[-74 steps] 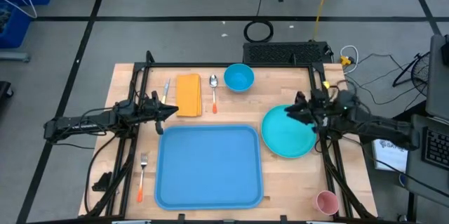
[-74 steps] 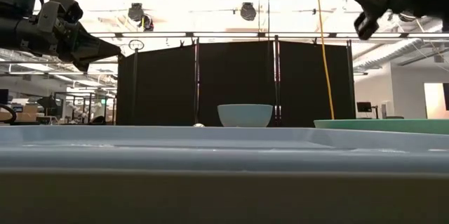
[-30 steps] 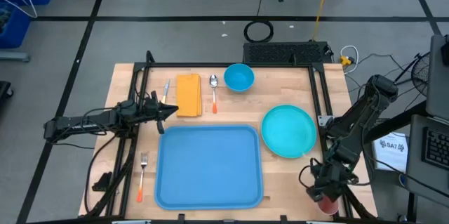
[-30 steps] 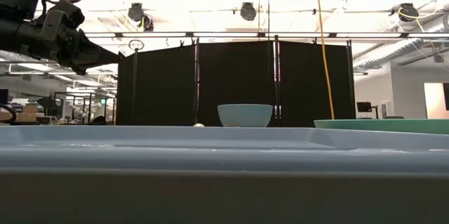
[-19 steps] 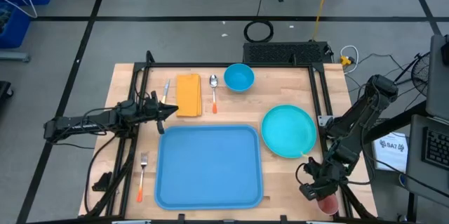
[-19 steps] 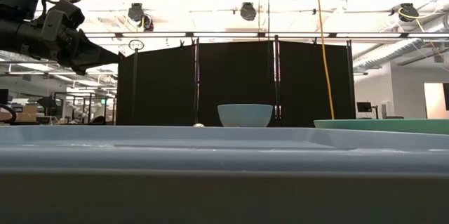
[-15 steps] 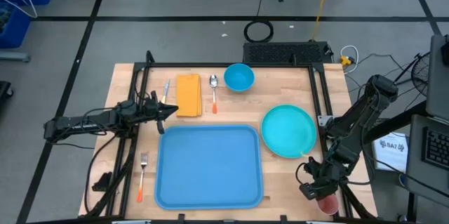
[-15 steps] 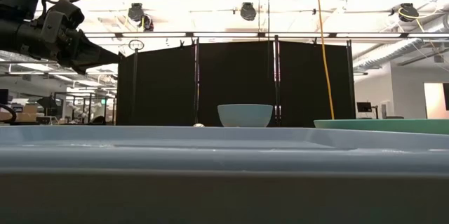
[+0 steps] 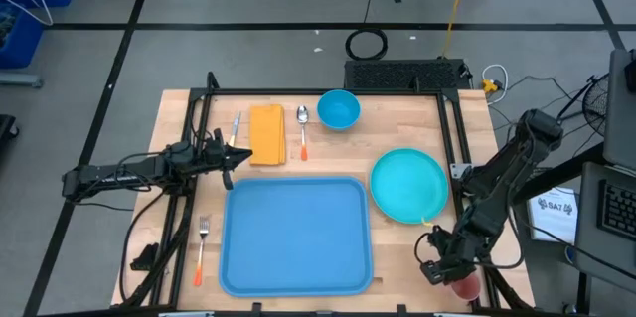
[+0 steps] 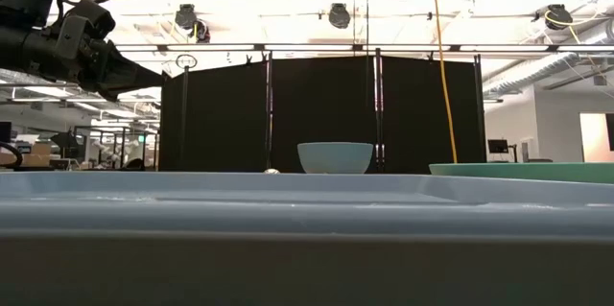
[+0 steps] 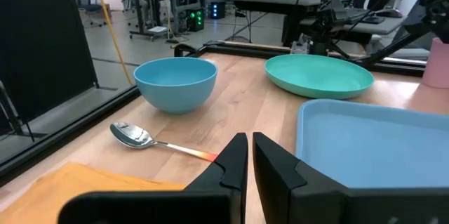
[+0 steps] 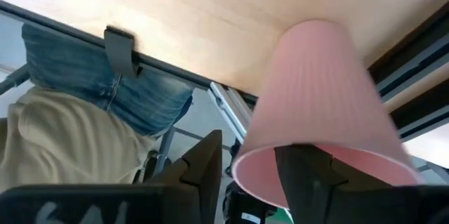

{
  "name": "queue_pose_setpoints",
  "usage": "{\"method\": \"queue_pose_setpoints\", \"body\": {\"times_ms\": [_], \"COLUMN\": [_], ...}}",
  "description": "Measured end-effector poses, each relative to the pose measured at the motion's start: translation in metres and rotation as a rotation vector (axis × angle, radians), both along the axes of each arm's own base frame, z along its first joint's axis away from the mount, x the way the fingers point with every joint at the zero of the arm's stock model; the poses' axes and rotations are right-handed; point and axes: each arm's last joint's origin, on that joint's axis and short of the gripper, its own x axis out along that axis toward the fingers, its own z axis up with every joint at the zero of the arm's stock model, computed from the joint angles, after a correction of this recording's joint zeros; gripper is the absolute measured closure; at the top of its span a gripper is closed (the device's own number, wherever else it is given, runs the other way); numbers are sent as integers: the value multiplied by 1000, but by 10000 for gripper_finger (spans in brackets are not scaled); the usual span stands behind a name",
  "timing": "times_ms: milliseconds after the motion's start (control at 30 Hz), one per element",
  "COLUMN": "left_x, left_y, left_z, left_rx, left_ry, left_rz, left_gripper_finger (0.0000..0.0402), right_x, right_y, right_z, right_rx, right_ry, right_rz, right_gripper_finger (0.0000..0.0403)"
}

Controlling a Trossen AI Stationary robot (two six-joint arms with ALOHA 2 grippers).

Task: Set up tray
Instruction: Put the pink cup at the top right of the blue serving tray

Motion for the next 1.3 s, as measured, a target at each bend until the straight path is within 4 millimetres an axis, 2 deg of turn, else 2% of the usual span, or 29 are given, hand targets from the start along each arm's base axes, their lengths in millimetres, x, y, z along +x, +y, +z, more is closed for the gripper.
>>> {"method": "queue_pose_setpoints", "body": {"times_ms": [267,367,467,567,667,800,867,1000,1167,1300], "left_x": [0,0,0,0,0,0,0,0,0,0], "left_y": [0,0,0,0,0,0,0,0,0,0], "left_z": [1,1,1,1,1,1,2,2,1,2], "left_rx": [2,2,2,2,2,1,2,2,2,2], "left_ry": [-14,-18,-19,-21,-21,-21,-23,-22,-21,-22], "left_rz": [0,0,0,1,1,1,1,1,1,3], "left_gripper_finger": [376,376,376,376,376,376,376,376,376,376], "right_x": [3,4,5,8,14,30,38,62,89,114], "right_y": [4,6,8,8,7,3,-4,-19,-49,-87], "right_z": [-12,-17,-20,-21,-20,-11,-8,16,31,38], "right_rx": [-47,-66,-76,-103,-146,-248,-370,-569,-726,-813], "right_ry": [42,46,29,-56,-189,-508,-687,-1037,-1194,-1259], "right_rz": [-11,1,43,62,48,-12,-6,14,146,255], "right_gripper_finger": [293,326,380,391,398,402,402,402,402,402]}}
